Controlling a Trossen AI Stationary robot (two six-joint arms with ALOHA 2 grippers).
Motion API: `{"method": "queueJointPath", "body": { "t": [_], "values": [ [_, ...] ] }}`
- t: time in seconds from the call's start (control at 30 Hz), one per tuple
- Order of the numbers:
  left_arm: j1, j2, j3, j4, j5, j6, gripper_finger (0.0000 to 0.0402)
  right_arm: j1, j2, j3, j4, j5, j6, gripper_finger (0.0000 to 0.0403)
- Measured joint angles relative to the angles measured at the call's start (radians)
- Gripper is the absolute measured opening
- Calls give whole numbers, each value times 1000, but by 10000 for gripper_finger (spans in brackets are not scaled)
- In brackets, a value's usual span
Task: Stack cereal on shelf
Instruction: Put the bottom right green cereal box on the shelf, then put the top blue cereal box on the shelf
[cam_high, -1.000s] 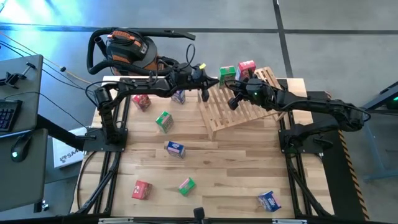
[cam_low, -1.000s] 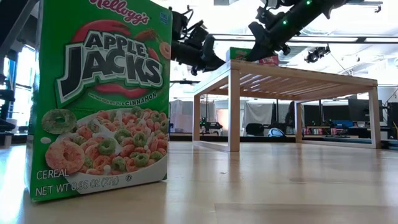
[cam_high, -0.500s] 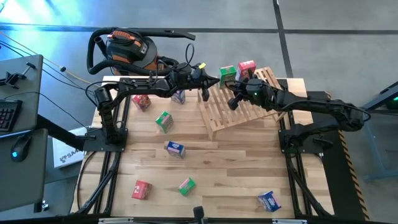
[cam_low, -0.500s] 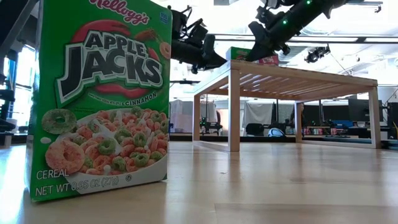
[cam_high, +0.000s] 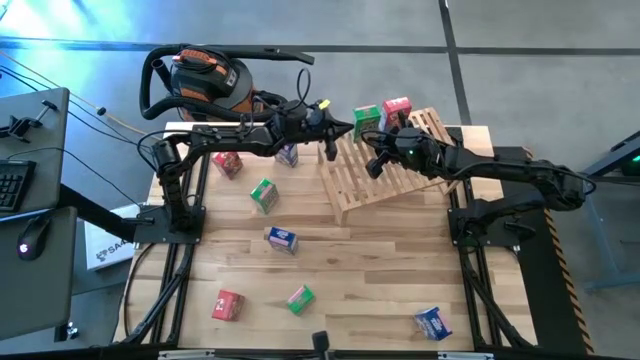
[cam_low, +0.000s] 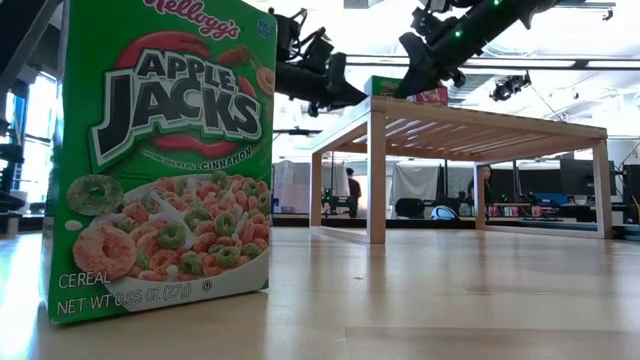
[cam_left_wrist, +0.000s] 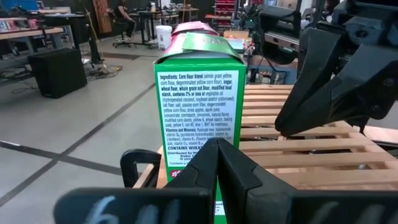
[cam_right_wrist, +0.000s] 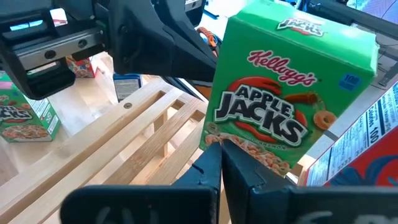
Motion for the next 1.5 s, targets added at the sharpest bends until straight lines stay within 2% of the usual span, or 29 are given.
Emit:
{"method": "queueJointPath", "body": {
  "t": [0.3,0.47,0.77,0.93,1.03,1.27,1.37,1.5],
  "values": [
    [-1,15,40,-39,20,0,0,1,0,0,0,-19,-3,0],
    [5,-43,38,-190,35,35,0,30,-20,0,-6,-25,-38,0],
    [-3,-334,41,-708,16,195,0,179,-109,0,-4,-21,-92,0],
    [8,-449,40,-996,-127,236,0,261,-88,-2,22,-21,-121,0],
    [39,-475,40,-1108,-168,246,0,308,-87,-68,187,-24,-143,0],
    [146,-432,39,-1277,-151,386,2,406,-114,-296,538,-44,-114,0],
    [160,-415,39,-1302,-164,489,19,447,-114,-324,575,-17,-113,0],
    [165,-379,39,-1340,-195,578,69,482,-114,-324,574,10,-125,0]
  ]
}}
